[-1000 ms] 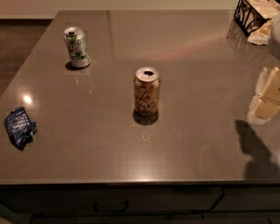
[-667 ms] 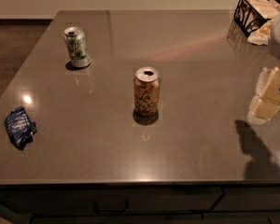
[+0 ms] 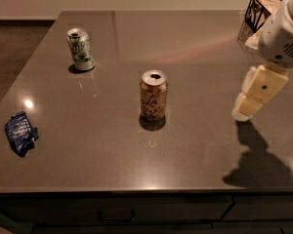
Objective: Pick orange can
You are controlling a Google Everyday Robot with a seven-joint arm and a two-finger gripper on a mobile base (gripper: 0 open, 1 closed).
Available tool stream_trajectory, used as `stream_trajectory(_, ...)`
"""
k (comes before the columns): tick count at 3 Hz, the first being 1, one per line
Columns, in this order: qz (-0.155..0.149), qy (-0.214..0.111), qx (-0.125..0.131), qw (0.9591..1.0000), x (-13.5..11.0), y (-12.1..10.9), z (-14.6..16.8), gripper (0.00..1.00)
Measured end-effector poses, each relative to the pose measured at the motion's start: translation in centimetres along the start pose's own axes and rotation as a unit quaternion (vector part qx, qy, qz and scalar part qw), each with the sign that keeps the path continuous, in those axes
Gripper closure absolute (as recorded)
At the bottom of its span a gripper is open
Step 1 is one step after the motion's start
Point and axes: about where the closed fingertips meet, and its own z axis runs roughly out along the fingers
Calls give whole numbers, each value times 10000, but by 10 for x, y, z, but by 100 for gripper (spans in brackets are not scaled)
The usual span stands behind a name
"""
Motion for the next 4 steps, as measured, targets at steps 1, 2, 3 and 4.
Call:
stream_trajectory(1, 207, -477, 5, 9986, -23, -14, 33, 0)
stream_trajectory(2, 139, -899, -118, 9958, -55, -22, 70, 0)
stream_trajectory(3, -36, -1168, -383, 9924, -84, -21, 102, 0)
stream_trajectory(4, -258, -1396, -696, 9874, -111, -12, 123, 0)
